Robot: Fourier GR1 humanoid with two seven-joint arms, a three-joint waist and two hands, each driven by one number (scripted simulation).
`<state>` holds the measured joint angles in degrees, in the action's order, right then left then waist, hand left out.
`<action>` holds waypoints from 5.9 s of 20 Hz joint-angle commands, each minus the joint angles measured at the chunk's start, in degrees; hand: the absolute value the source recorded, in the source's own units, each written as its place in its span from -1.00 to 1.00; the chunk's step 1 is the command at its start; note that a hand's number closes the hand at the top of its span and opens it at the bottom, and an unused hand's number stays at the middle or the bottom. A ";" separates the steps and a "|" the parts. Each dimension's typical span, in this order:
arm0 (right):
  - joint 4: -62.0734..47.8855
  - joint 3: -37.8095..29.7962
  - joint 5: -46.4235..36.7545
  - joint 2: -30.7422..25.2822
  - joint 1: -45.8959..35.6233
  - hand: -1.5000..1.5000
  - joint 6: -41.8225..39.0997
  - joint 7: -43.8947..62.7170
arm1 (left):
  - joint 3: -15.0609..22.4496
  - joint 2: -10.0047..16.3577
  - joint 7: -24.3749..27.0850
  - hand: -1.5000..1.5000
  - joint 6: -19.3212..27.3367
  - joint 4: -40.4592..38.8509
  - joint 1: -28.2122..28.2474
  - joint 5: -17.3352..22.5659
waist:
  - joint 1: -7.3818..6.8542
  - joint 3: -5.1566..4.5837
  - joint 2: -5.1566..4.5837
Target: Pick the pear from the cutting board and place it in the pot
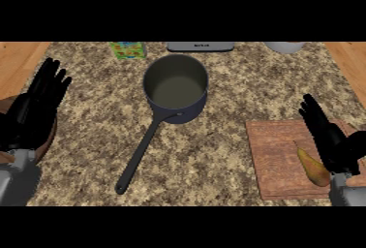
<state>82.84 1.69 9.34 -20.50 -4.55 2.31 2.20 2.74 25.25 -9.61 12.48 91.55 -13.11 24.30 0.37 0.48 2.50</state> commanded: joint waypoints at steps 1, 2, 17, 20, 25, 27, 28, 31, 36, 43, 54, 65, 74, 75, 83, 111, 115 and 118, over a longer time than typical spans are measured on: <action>-0.52 -5.27 4.32 -6.01 -2.38 1.00 -8.69 -6.03 | 1.24 -1.71 0.84 0.00 3.24 3.10 0.39 -3.46 | -0.49 -0.41 -2.38; 2.14 -4.66 4.56 -6.75 -2.29 1.00 -11.10 -9.87 | 0.96 -1.38 5.02 0.00 0.73 2.23 4.11 -3.45 | -0.66 -0.43 -2.28; -3.05 -19.33 -1.93 -23.71 4.69 -1.00 -24.85 -45.10 | 8.38 -12.09 18.14 0.00 4.90 -2.65 11.28 -12.48 | 0.12 -0.49 -2.43; 1.30 -18.15 -7.78 -25.73 7.84 -1.00 -23.85 -41.78 | 9.05 -13.33 18.51 0.00 5.46 -3.99 10.46 -14.22 | 0.21 -0.52 -2.43; 7.16 -14.03 -16.64 -35.34 9.63 -1.00 -26.10 -31.05 | 9.79 -12.92 18.21 0.00 5.26 -1.44 12.73 -13.97 | -0.18 -0.66 -2.37; 8.55 -10.11 -21.31 -37.58 9.63 -1.00 -27.38 -27.58 | 9.38 -12.94 16.42 0.00 5.26 -0.80 11.13 -13.37 | -0.81 -0.67 -2.58; 9.63 -8.19 -23.13 -37.22 10.92 -1.00 -27.69 -26.80 | 9.47 -12.33 18.64 0.00 4.97 -1.12 13.01 -14.27 | -0.85 -0.64 -2.53; 14.57 -5.85 -26.10 -37.67 11.68 -1.00 -28.93 -18.84 | 8.71 -13.28 17.10 0.00 5.64 -1.99 10.75 -13.97 | -0.07 -0.61 -2.47; 20.01 0.76 -30.50 -29.68 8.71 -1.00 -29.61 -6.23 | 8.64 -14.86 19.49 0.00 4.79 -4.75 10.68 -15.03 | -0.32 -0.54 -2.49; 13.64 4.95 -40.56 -25.60 7.86 -1.00 -30.30 -8.05 | 6.62 -13.84 14.88 0.00 3.59 -1.55 9.42 -15.35 | -0.44 -0.46 -2.53; 7.53 5.80 -48.98 -16.65 4.07 -1.00 -32.38 -6.42 | 6.23 -15.93 15.01 0.00 3.34 1.96 12.89 -19.17 | -0.47 -0.48 -2.47; -5.22 1.58 -57.63 -15.02 2.28 -1.00 -27.93 -18.27 | 6.09 -20.39 15.63 0.00 2.45 -0.43 11.21 -22.21 | -0.42 -0.47 -2.51; -7.07 2.03 -62.75 -10.40 -0.45 1.00 -18.18 -22.16 | 3.70 -20.72 20.03 0.00 -1.26 -5.33 12.41 -20.59 | -0.42 -0.48 -2.53; -2.58 0.64 -61.39 -11.32 1.86 1.00 -19.70 -21.88 | 4.47 -20.83 15.56 0.00 1.48 -2.04 11.46 -22.82 | -0.20 -0.48 -2.43; -5.51 -1.15 -65.47 -8.56 3.25 1.00 -15.46 -26.66 | 2.04 -20.48 16.10 0.00 -2.08 -0.09 13.14 -21.92 | -0.34 -0.49 -2.46; -15.21 13.71 -95.94 20.50 -46.59 1.00 -2.28 67.08 | 10.19 -22.96 15.46 0.00 -6.07 -3.60 6.27 -23.16 | -15.16 -1.28 -4.03; -18.96 14.23 -97.93 20.49 -51.09 1.00 -3.48 74.34 | 10.22 -22.85 14.82 0.00 -5.97 -3.53 5.43 -23.48 | -15.45 -1.04 -4.05; -21.13 14.21 -98.56 20.48 -53.91 1.00 -4.37 77.91 | 9.89 -23.00 15.18 0.00 -5.76 -5.14 5.10 -23.63 | -14.95 -1.04 -4.33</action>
<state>64.69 15.12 -87.71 -0.50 -54.13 -0.65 65.93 12.83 2.36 5.39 6.61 87.45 -7.55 0.81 -14.75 -0.62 -1.66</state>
